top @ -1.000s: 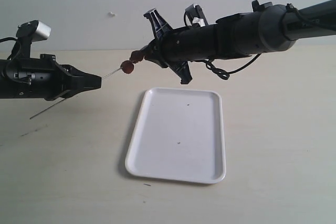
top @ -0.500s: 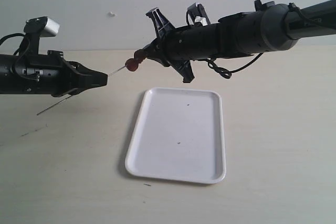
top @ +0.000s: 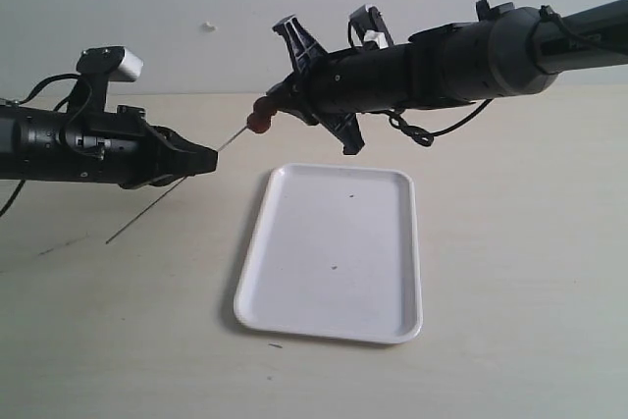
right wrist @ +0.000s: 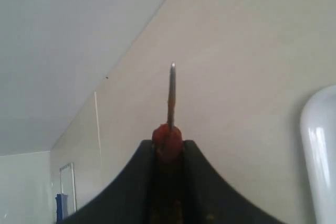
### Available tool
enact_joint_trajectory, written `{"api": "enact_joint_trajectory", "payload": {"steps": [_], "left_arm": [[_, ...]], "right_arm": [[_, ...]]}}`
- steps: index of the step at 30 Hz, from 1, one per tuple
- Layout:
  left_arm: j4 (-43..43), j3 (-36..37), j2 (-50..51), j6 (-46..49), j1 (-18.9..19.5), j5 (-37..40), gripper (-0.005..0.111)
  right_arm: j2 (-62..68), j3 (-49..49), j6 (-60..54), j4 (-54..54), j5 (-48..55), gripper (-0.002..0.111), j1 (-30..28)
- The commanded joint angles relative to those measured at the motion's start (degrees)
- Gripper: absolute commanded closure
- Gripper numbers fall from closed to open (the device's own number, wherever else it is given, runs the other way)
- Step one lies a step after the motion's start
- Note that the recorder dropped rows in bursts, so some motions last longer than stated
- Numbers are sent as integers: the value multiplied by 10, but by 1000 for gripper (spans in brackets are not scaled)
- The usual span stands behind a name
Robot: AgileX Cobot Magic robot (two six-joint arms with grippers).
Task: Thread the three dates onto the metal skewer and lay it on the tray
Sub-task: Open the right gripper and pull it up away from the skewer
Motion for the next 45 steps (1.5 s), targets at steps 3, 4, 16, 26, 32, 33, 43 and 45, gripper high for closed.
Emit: {"api": "enact_joint_trajectory", "payload": {"steps": [3, 4, 16, 26, 32, 33, 43, 45], "left_arm": [[-5, -7, -15, 9, -7, 30, 107], [-5, -7, -16, 9, -7, 30, 107], [-5, -7, -18, 7, -7, 25, 107], [-5, -7, -18, 5, -7, 5, 107], [-5, -7, -18, 5, -7, 4, 107], [-5, -7, -18, 5, -7, 3, 107], [-5, -7, -18, -14, -7, 4, 107], [-5, -7, -18, -15, -7, 5, 107]], "right_arm": [[0, -4, -23, -6, 29, 92, 8], [0, -4, -23, -6, 25, 90, 8], [0, -4, -51, -6, -6, 51, 8], [0, -4, -53, -11, -41, 41, 8], [-1, -4, -53, -19, -43, 41, 7], [-2, -4, -53, -19, -44, 41, 7], [-39, -4, -53, -80, -68, 41, -3], [-47, -4, -53, -80, -72, 41, -3]]}}
